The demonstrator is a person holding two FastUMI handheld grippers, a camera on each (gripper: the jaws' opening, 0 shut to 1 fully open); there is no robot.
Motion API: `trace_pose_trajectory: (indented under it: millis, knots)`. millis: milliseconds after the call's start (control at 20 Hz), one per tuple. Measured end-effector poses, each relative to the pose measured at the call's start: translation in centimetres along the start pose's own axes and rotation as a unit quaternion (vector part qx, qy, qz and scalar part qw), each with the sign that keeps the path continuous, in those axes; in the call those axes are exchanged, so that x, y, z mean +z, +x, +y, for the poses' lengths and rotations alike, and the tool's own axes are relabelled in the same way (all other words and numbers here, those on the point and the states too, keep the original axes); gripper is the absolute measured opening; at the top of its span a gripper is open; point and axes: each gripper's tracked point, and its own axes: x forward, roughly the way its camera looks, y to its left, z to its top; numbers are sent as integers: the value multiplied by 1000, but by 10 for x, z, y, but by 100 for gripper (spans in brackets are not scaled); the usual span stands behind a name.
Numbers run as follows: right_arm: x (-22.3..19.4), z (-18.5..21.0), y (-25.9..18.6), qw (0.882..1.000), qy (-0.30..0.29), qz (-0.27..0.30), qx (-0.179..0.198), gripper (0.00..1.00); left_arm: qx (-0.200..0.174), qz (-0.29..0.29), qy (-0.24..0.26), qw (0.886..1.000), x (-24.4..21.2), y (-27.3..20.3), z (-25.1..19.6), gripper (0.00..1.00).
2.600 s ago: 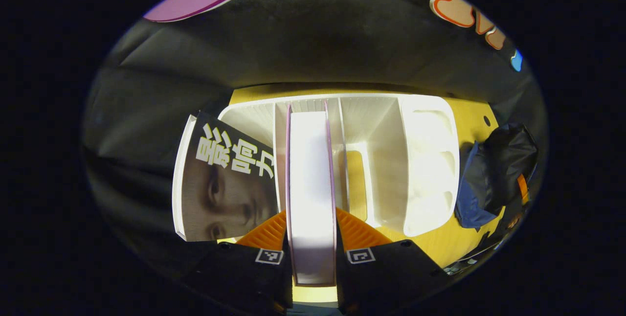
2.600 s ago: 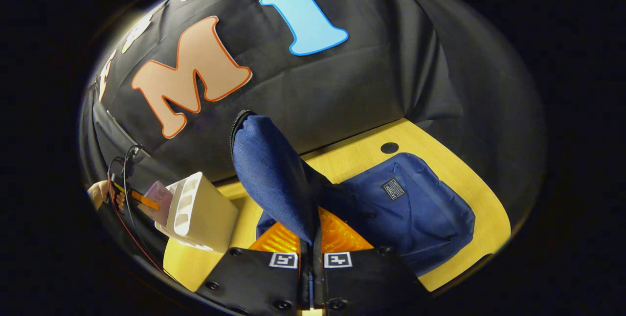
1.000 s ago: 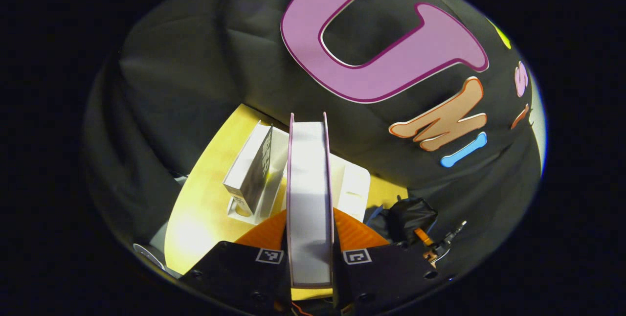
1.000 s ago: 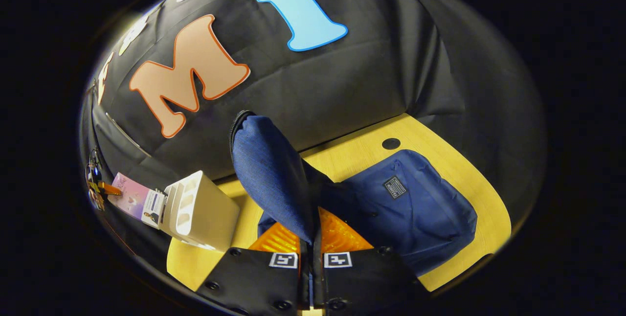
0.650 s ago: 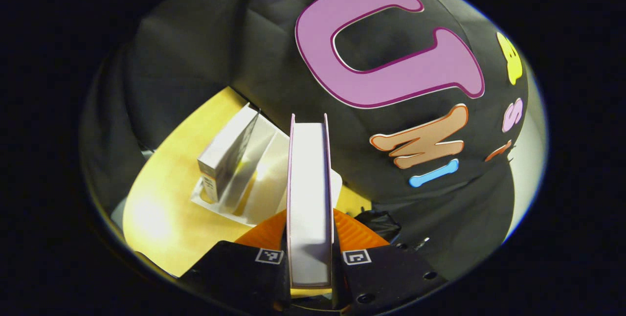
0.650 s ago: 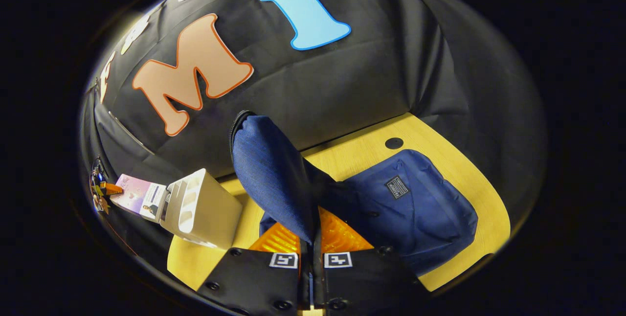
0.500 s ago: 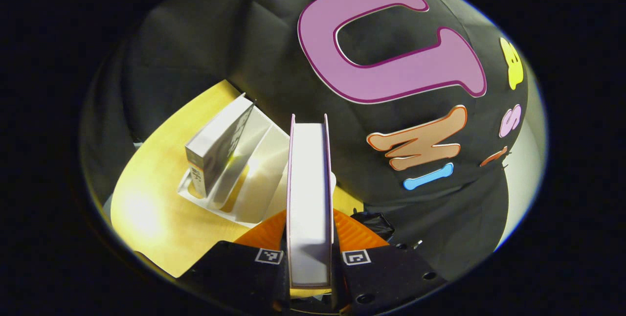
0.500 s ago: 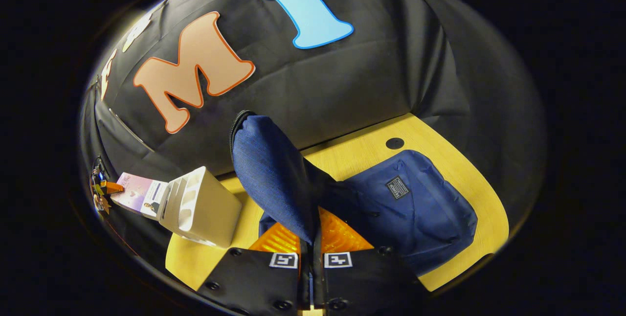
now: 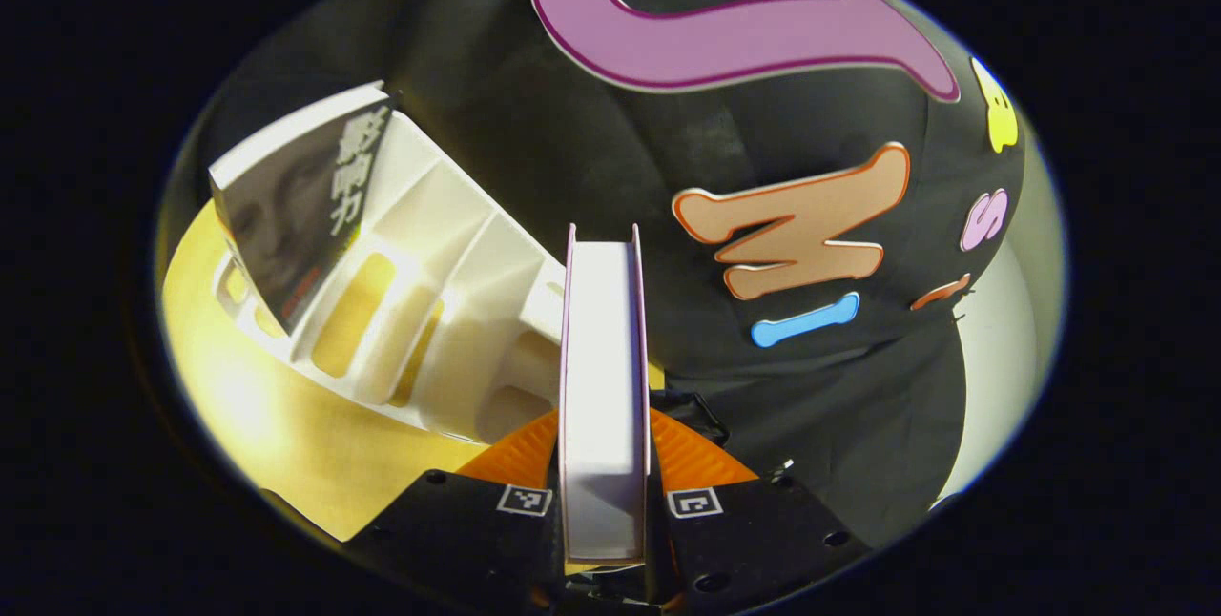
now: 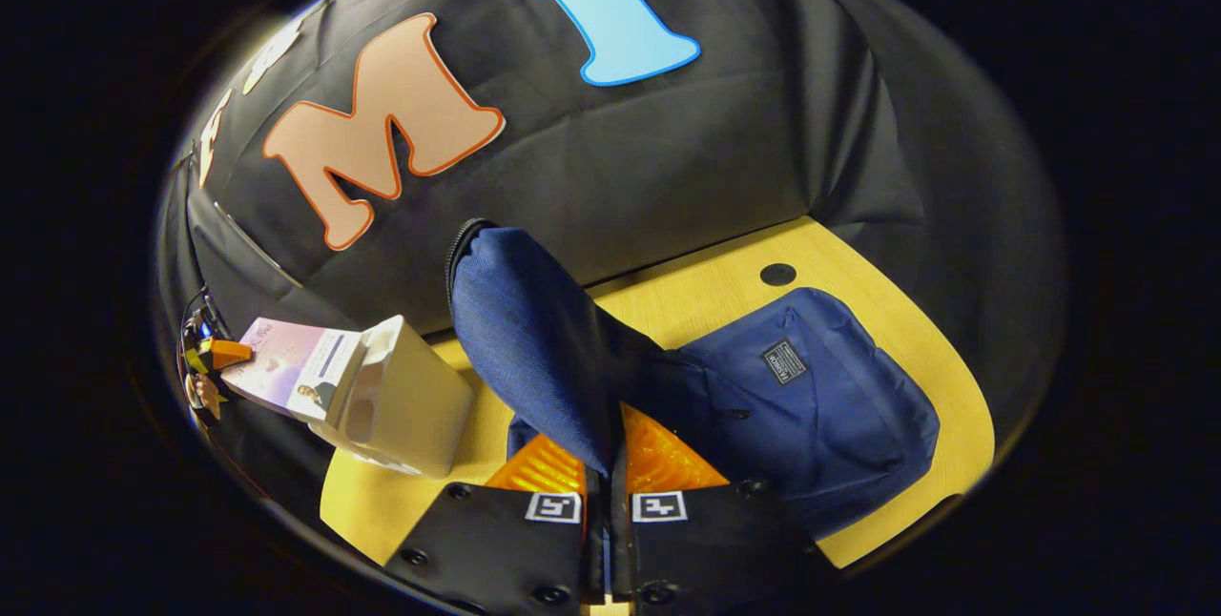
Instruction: Open the schoolbag, grab two books from the bookshelf and put them into the schoolbag.
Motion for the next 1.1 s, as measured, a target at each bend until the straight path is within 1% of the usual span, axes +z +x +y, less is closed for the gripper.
trace_pose_trajectory:
  millis: [50, 150, 200, 300, 350, 600, 750, 850, 900, 950, 1100]
  knots:
    - [-1, 0, -1, 1000, 1, 0, 1, 6, -1, 10, -1, 1000, -9, 11, -2, 29]
    - [-1, 0, -1, 1000, 1, -1, 2, 6, -2, 29, 0, 1000, -24, 30, -6, 31]
    - [0, 0, -1, 1000, 3, -1, 3, 6, -3, 38, 1, 999, -32, 40, -8, 29]
    - [1, 0, -1, 1000, 4, -2, 4, 6, -5, 52, -4, 999, -49, 62, -13, 31]
    - [1, 0, -2, 1000, 7, -3, 5, 6, -7, 60, -5, 998, -58, 73, -15, 29]
    - [3, 1, -2, 1000, 10, -5, 10, 6, 8, 101, 12, 995, -96, 122, -15, 30]
    - [6, 0, -3, 1000, 12, -9, 11, 6, 10, 116, 7, 993, -115, 148, -16, 29]
    - [7, 0, -3, 1000, 16, -11, 12, 6, 14, 125, 9, 992, -127, 164, -16, 31]
    - [8, 0, -3, 1000, 18, -12, 13, 6, 17, 129, 8, 991, -132, 172, -16, 29]
    - [7, 0, -3, 1000, 19, -13, 15, 6, 18, 133, 8, 991, -137, 179, -16, 31]
    - [9, 0, -4, 1000, 21, -13, 16, 6, 14, 144, 3, 989, -153, 198, -18, 29]
